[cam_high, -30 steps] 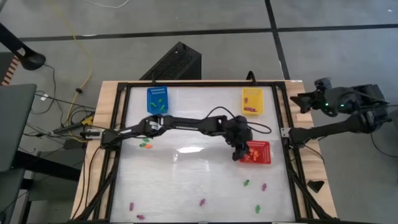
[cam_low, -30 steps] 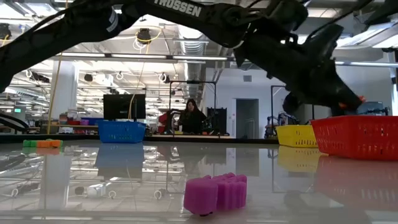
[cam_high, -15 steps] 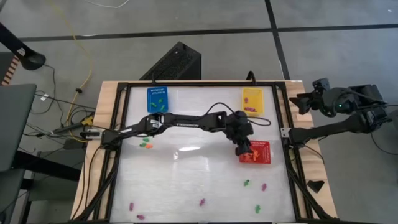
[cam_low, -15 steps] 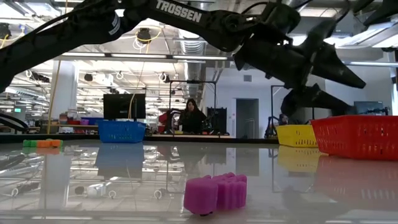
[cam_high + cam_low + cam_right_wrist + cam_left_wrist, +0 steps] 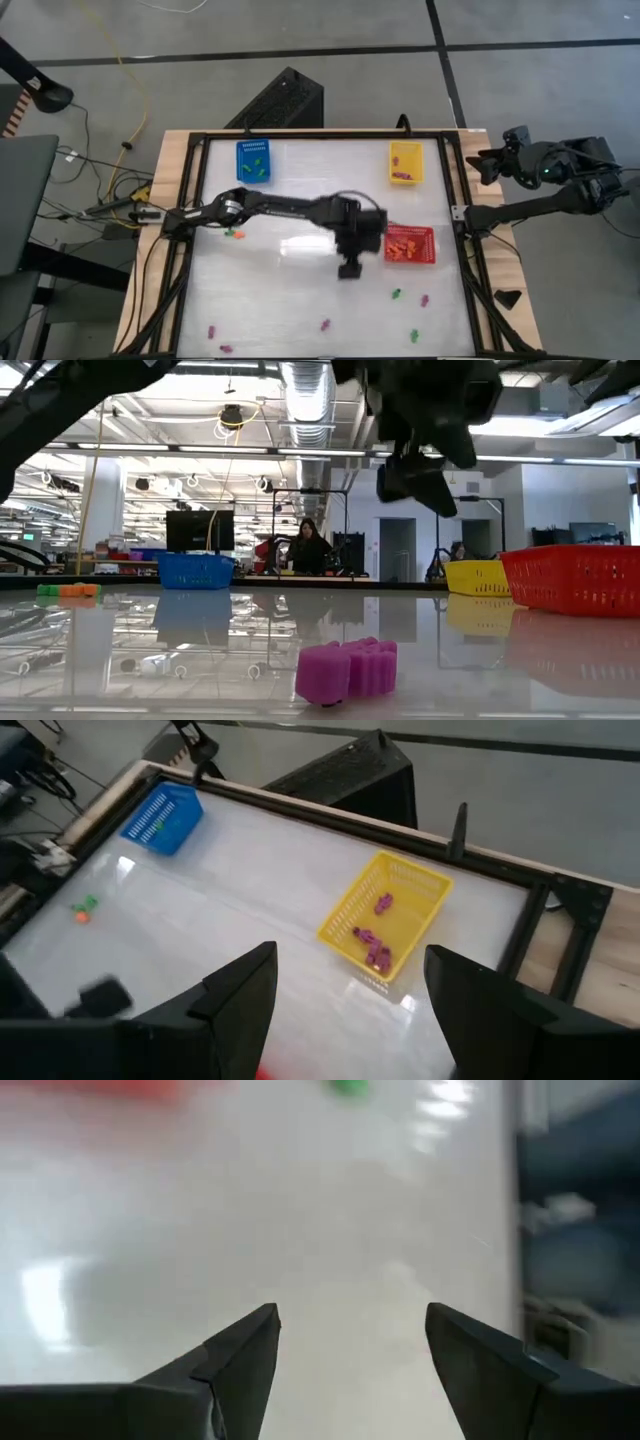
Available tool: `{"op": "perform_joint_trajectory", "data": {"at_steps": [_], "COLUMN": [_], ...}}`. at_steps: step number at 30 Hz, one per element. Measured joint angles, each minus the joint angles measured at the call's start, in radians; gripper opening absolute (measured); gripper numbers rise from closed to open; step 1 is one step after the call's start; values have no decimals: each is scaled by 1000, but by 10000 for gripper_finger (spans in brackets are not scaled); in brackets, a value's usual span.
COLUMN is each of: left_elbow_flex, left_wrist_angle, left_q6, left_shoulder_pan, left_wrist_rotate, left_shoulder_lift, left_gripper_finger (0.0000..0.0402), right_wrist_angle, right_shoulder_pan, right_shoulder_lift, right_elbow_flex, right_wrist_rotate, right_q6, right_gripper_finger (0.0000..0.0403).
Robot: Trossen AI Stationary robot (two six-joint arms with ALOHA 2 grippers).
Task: Sort Halloween decoration
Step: Put the purple skeleton toy into the yellow bin
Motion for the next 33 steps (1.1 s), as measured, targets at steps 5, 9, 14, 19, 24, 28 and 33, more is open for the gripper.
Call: {"op": "perform_joint_trajectory", "data": {"at_steps": [5, 9, 14, 19, 24, 28, 33], "left_elbow_flex": [2, 0, 0, -7, -88, -155, -209], "left_wrist_angle": [78, 134, 150, 244, 283, 109, 85], "left_q6": [-81, -174, -391, -723, -1025, -1281, -1433], "left_shoulder_pan": [-61, -113, -236, -342, -414, -484, -560], "left_wrist_rotate": [-71, -211, -450, -777, -941, -996, -949], "left_shoulder_lift": [-42, -36, -36, -32, -23, -23, -21], "left_gripper_finger": [242, 243, 242, 242, 242, 242, 242], "right_wrist_angle": [6, 48, 191, 270, 273, 272, 271], "right_shoulder_pan": [0, 1, 11, 47, 85, 103, 106], "right_shoulder_lift": [0, 0, -1, -27, -90, -164, -264], "right_elbow_flex": [-104, -194, -243, -242, -242, -242, -241], "right_wrist_rotate": [-9, -76, -156, -176, -237, -300, -355], "right_q6": [34, 62, -49, -208, -291, -280, -231], "right_gripper_finger": [281, 281, 281, 281, 281, 281, 281]}}
